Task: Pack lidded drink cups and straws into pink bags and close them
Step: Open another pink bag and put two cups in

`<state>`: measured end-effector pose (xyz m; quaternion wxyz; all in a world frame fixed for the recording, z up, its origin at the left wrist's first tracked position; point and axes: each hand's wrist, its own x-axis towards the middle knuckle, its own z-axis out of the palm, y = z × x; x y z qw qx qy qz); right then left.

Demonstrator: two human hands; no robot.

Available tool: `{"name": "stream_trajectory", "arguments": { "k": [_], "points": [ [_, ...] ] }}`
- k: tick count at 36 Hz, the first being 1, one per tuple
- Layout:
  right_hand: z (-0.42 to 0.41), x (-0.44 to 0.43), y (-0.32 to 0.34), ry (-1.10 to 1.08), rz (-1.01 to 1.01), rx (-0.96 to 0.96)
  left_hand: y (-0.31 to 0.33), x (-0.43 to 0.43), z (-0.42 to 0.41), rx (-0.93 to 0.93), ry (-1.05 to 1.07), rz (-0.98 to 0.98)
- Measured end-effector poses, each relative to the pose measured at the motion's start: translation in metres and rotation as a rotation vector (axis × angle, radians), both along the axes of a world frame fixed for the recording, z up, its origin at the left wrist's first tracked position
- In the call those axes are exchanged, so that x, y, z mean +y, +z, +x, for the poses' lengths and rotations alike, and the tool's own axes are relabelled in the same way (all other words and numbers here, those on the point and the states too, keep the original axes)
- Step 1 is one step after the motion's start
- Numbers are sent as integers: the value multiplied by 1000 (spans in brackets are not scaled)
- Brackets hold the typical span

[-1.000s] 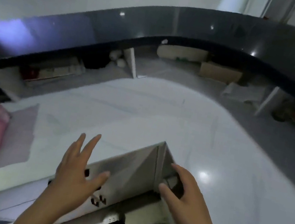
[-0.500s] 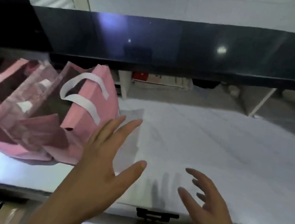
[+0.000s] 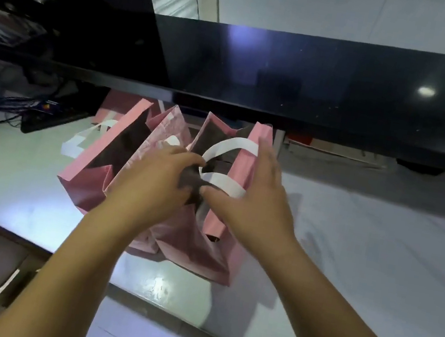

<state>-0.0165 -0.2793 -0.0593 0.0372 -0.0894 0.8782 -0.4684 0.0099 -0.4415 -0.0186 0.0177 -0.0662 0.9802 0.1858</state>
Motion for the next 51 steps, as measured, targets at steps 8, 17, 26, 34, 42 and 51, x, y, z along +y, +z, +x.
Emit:
{"name": "stream_trajectory", "arguments": {
  "k": [8,17,26,34,42,51],
  "points": [
    [4,15,-26,-26,133,4,-11,-12,-22,-39,61,-86],
    [30,132,-51,-430,-150,-121,-6,84,-37,134,-153,233],
    [138,283,-48,-1040,-475,-85,-3,266,-21,75,-694,480],
    [298,409,-29,-1555,-332,47,-16,435,60,-39,-1112,703],
    [444,507,-3,-1671,-188,157,-31,576,179,-364,-1363,733],
    [588,623,17,-1417,-151,103,-6,659,301,-216,-1598,556]
  ]
}}
